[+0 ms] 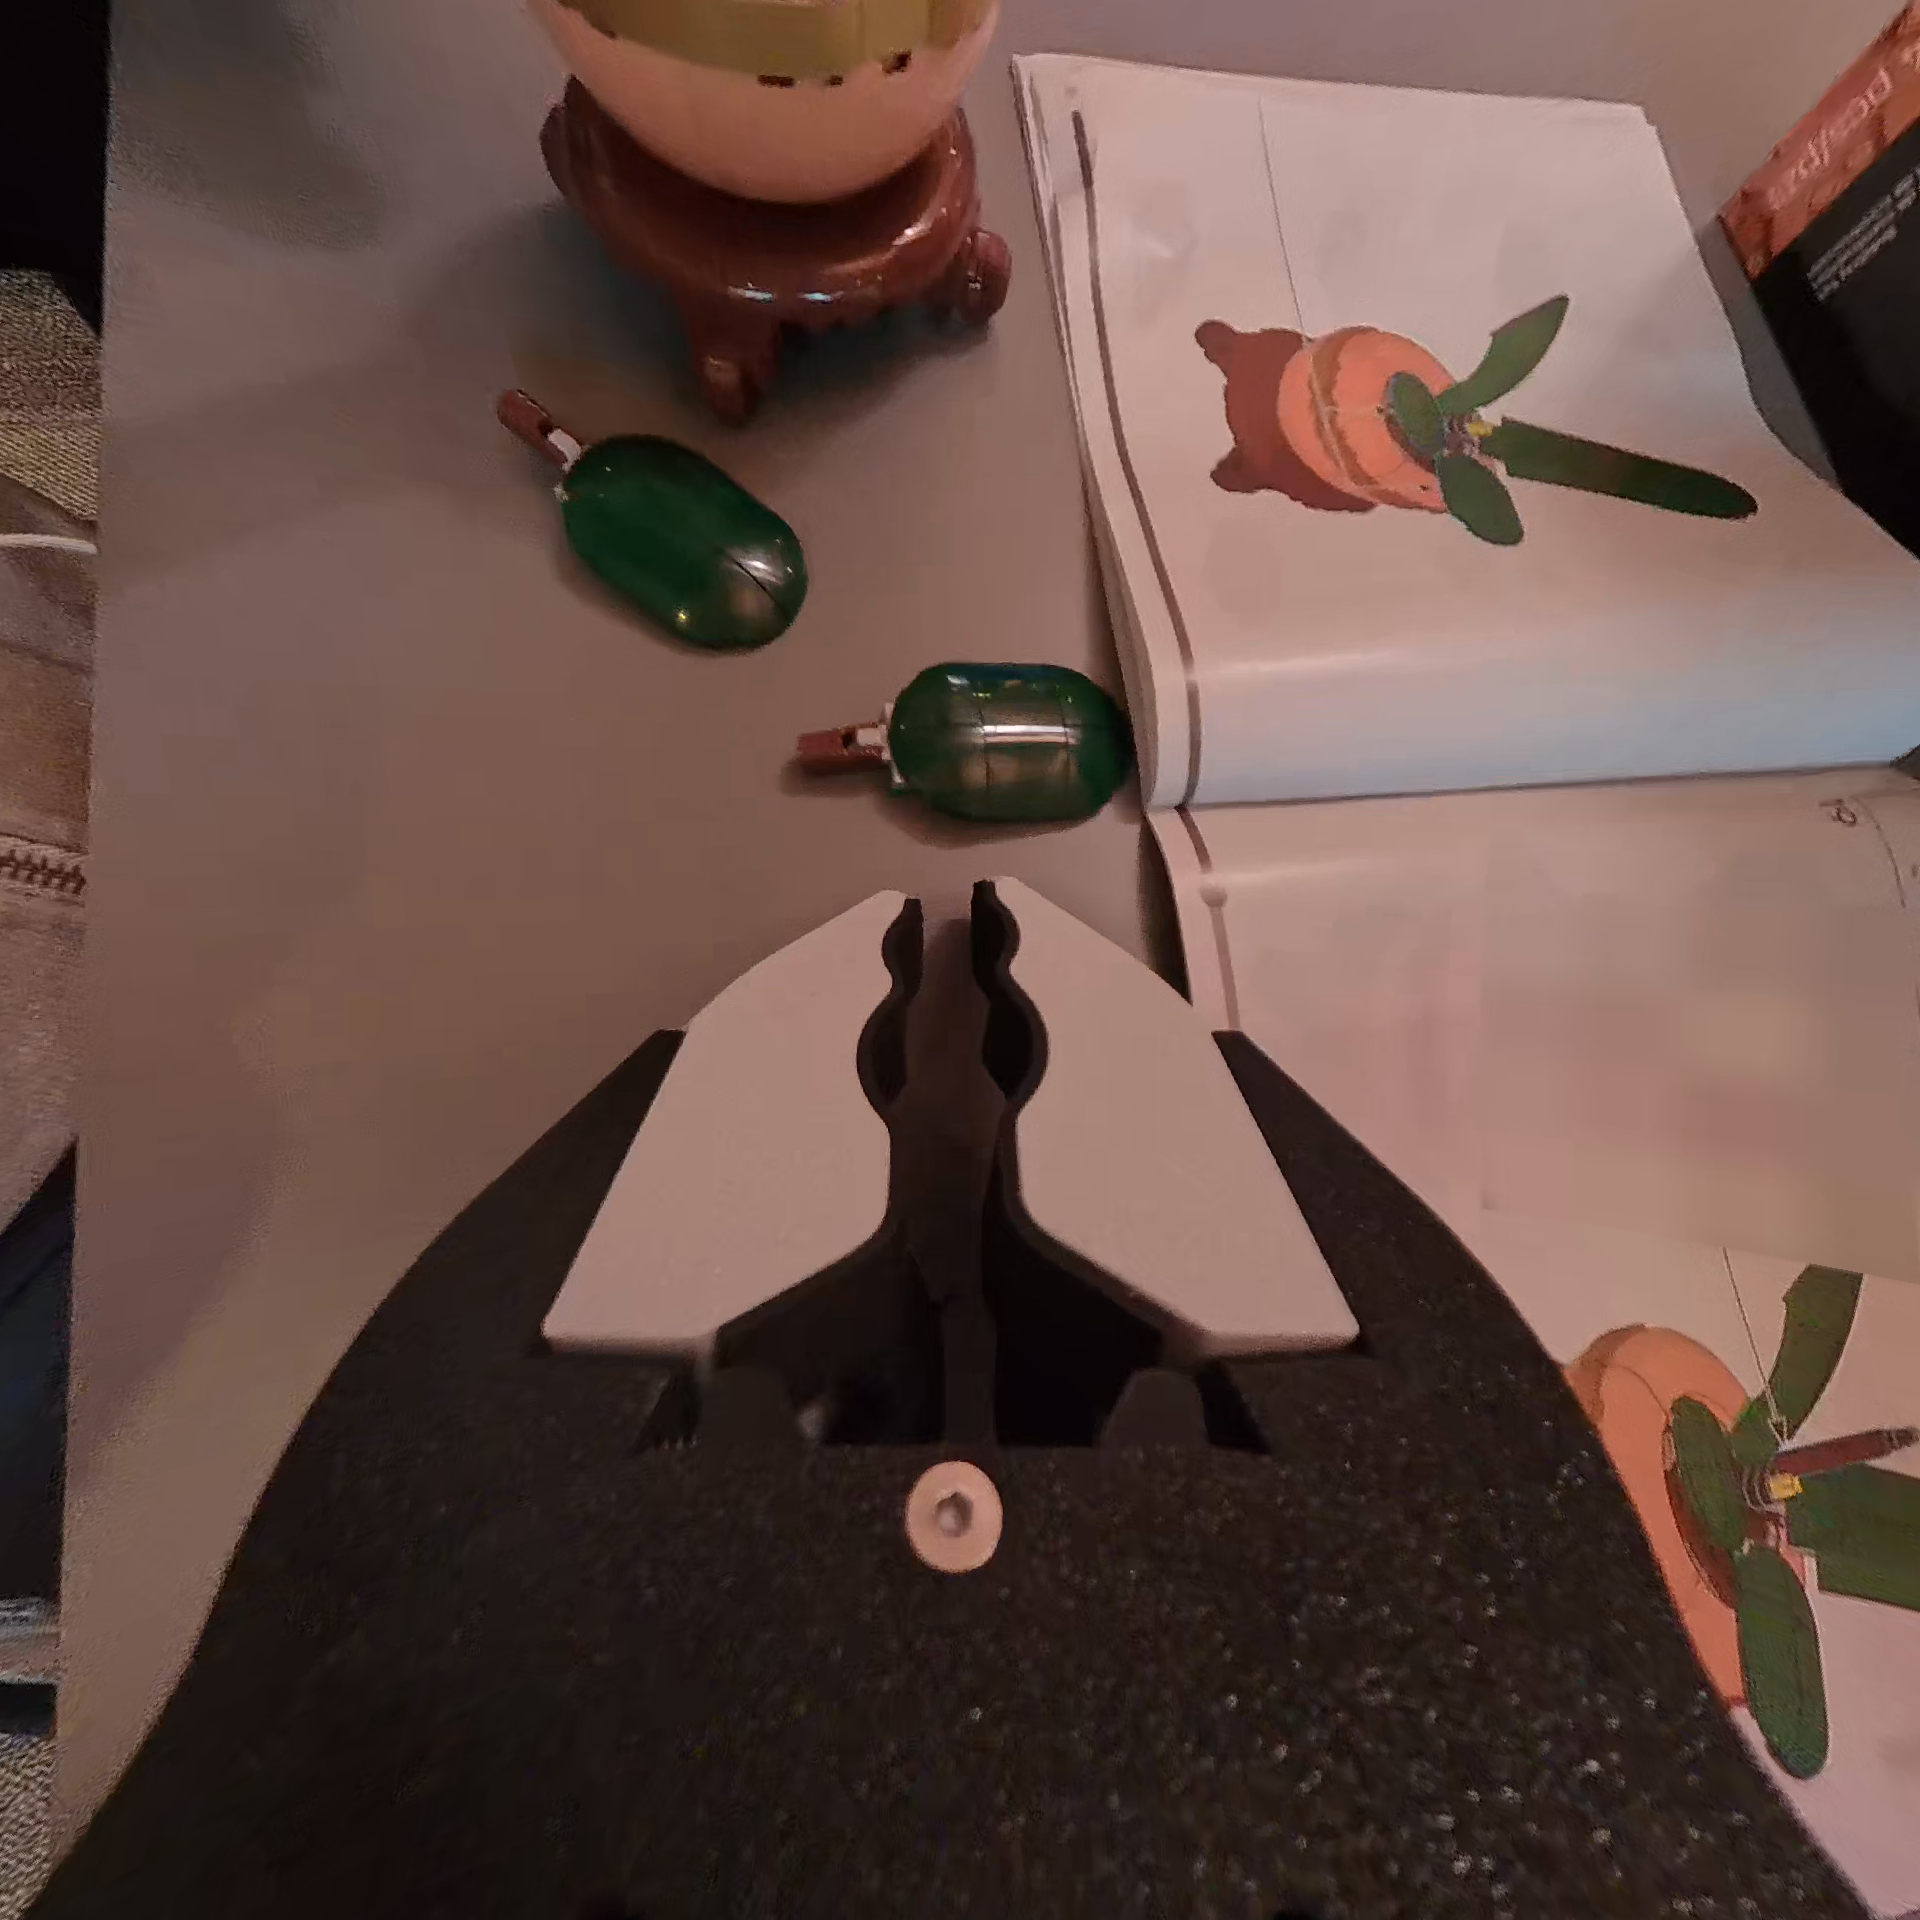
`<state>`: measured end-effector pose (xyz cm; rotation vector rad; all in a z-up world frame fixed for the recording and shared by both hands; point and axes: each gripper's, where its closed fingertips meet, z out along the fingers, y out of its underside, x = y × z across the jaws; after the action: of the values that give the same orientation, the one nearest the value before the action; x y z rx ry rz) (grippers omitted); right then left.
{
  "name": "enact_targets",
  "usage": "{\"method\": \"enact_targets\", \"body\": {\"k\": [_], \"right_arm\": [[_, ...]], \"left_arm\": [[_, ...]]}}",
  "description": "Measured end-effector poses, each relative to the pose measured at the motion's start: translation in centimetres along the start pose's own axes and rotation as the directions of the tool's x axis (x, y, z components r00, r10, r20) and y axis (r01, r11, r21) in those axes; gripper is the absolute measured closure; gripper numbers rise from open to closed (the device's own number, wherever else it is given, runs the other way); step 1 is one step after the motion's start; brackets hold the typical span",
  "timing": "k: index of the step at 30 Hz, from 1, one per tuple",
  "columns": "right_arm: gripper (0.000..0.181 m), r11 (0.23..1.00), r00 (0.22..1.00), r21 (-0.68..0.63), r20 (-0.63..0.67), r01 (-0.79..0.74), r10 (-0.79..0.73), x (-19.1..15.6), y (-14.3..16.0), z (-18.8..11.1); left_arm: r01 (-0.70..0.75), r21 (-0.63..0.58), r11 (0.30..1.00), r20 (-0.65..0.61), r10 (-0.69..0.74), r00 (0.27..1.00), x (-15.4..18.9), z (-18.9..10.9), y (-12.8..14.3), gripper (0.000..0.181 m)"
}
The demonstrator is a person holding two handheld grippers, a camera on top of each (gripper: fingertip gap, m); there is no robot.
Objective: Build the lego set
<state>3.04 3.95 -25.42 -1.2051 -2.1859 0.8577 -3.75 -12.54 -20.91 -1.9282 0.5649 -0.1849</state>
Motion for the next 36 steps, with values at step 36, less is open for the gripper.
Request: {"method": "enact_targets", "body": {"k": [36], "right_arm": [[0.162,0.906,0.886,0.11,0.195,0.408,-0.422,-2.7,-4.0,-0.6]], "left_arm": [[-0.06,-0.024,0.998,0.048,0.061,0.997,2.7,5.4,-2.3,0.133]]}}
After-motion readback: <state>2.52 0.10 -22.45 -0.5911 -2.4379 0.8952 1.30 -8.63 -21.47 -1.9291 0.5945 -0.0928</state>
